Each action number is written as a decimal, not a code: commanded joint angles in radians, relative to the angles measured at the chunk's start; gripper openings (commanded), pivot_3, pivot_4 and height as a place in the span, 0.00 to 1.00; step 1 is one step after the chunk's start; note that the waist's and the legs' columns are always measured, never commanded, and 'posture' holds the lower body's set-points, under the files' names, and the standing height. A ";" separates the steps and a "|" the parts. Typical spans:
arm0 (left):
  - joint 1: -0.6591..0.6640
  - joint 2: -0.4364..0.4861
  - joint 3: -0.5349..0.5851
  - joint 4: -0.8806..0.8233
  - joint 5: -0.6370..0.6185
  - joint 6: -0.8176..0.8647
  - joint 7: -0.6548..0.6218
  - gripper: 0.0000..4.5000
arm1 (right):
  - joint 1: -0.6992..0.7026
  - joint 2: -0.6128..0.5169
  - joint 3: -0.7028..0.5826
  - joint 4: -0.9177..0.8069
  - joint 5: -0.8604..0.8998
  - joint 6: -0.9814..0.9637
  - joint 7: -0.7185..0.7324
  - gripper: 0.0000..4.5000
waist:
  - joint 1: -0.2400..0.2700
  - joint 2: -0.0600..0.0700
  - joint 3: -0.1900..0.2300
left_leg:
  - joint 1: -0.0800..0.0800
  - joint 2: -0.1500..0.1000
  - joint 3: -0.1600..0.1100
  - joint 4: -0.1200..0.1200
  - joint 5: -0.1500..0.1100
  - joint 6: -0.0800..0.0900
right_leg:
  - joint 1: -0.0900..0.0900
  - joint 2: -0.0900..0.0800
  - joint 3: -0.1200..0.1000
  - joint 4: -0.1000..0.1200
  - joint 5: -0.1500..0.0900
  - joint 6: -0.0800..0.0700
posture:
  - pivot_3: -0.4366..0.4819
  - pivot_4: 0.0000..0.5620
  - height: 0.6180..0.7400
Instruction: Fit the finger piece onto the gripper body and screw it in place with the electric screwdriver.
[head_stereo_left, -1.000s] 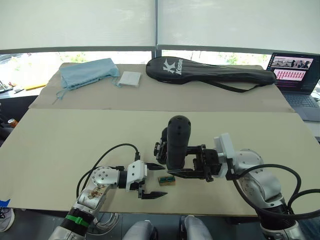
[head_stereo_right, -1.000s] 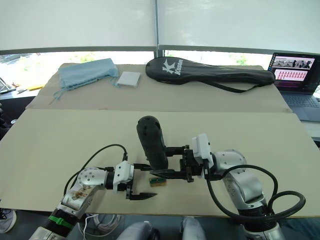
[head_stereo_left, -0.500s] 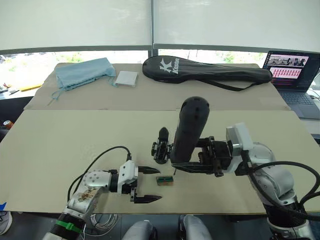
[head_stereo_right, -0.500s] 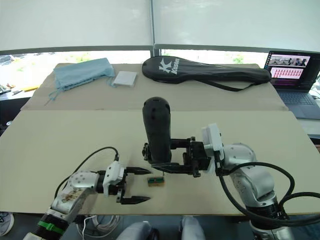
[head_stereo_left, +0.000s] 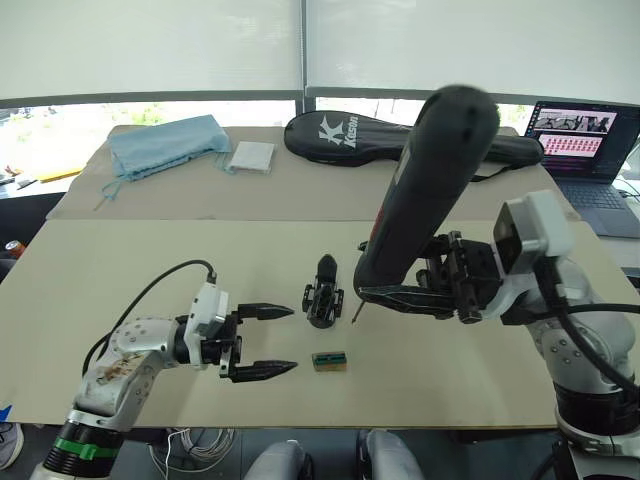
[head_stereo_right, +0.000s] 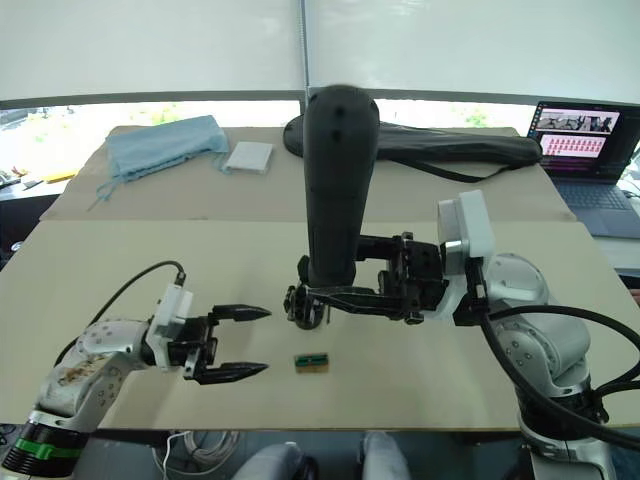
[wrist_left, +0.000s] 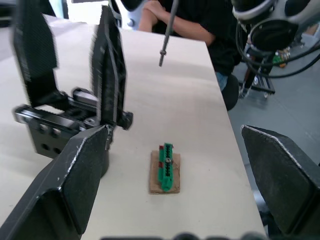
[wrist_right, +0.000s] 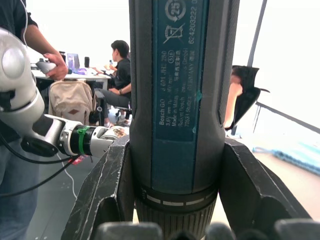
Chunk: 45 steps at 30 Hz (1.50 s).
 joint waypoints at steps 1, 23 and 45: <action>-0.047 0.018 0.062 -0.042 -0.080 0.080 0.023 1.00 | -0.063 -0.020 -0.057 -0.012 0.053 0.011 -0.011 0.43 | 0.001 0.000 0.000 | 0.000 0.000 0.000 0.000 0.000 0.000 | 0.000 0.000 0.000 0.000 0.000 0.000 | 0.48 0.27 1.00; -0.213 -0.019 0.076 0.225 0.047 -0.009 -0.008 1.00 | -0.267 0.119 0.006 0.285 -0.073 -0.040 0.072 0.43 | -0.007 -0.001 0.001 | 0.000 0.000 0.001 0.000 0.000 -0.001 | -0.001 0.001 -0.002 0.000 0.000 -0.001 | 0.48 0.27 1.00; -0.146 -0.105 0.026 0.292 0.167 -0.154 -0.030 1.00 | -0.337 0.289 0.118 0.432 -0.222 -0.097 0.177 0.43 | -0.022 0.000 0.001 | 0.000 0.000 0.001 0.000 0.001 -0.001 | -0.002 0.002 -0.005 0.001 0.001 -0.001 | 0.48 0.27 1.00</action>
